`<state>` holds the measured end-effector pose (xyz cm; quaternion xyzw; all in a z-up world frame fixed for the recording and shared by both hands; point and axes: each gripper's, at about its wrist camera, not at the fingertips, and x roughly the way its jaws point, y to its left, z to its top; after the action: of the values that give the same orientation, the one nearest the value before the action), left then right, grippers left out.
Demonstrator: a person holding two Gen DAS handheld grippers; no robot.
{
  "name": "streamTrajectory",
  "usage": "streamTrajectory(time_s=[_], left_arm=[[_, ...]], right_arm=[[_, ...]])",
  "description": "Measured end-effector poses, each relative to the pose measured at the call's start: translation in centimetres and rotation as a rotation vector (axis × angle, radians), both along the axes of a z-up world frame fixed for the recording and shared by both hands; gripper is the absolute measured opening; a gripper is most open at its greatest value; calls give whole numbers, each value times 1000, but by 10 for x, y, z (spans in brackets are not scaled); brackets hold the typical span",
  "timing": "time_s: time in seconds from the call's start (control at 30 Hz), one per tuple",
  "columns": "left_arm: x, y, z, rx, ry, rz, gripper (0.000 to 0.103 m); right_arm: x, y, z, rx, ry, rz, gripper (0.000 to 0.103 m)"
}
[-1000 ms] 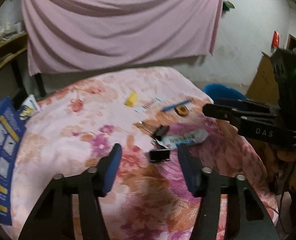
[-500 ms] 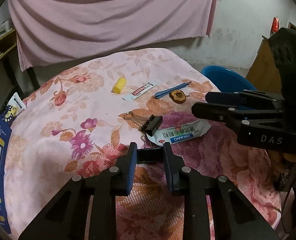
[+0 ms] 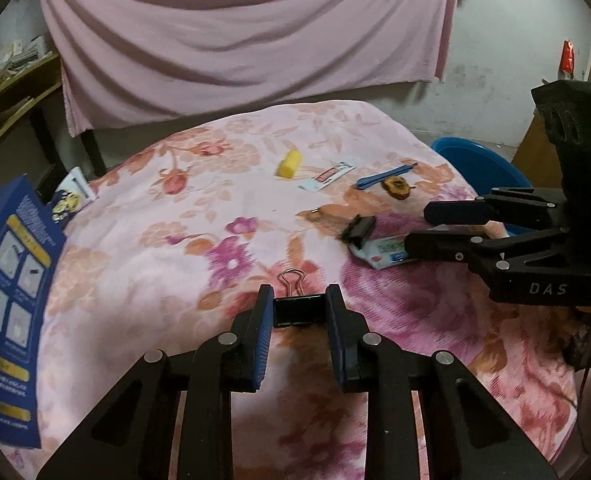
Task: Collect trash
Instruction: 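Grasp a black binder clip with the left tool while the right tool grasps the white tube, then carry the binder clip and white tube over the blue basin and open both tools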
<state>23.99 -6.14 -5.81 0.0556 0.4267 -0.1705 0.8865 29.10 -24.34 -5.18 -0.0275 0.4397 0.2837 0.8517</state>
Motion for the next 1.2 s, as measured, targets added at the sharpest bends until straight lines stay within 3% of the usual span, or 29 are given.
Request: streamTrajectory(time_s=[0.4,0.63,0.73,1.0,1.2], left_arm=[[-8,15,1,-21,6,48,22],[-12,17,3,-28,-1,62,22],[-14,17,3,-28,-8,68,22],[-21,19,10,-66,-64,82,22],[-29,21,30,-129,-165,98,22]], right_arm=[[-13,20,-6,-83,-10,99,43],[-30,37,-6,-186,-75,167,21],[-35,40,-6,-206,-92,178,18],[-43,34,-1,-157,-100,174,17],[-50,21,11,-79,-152,148,17]])
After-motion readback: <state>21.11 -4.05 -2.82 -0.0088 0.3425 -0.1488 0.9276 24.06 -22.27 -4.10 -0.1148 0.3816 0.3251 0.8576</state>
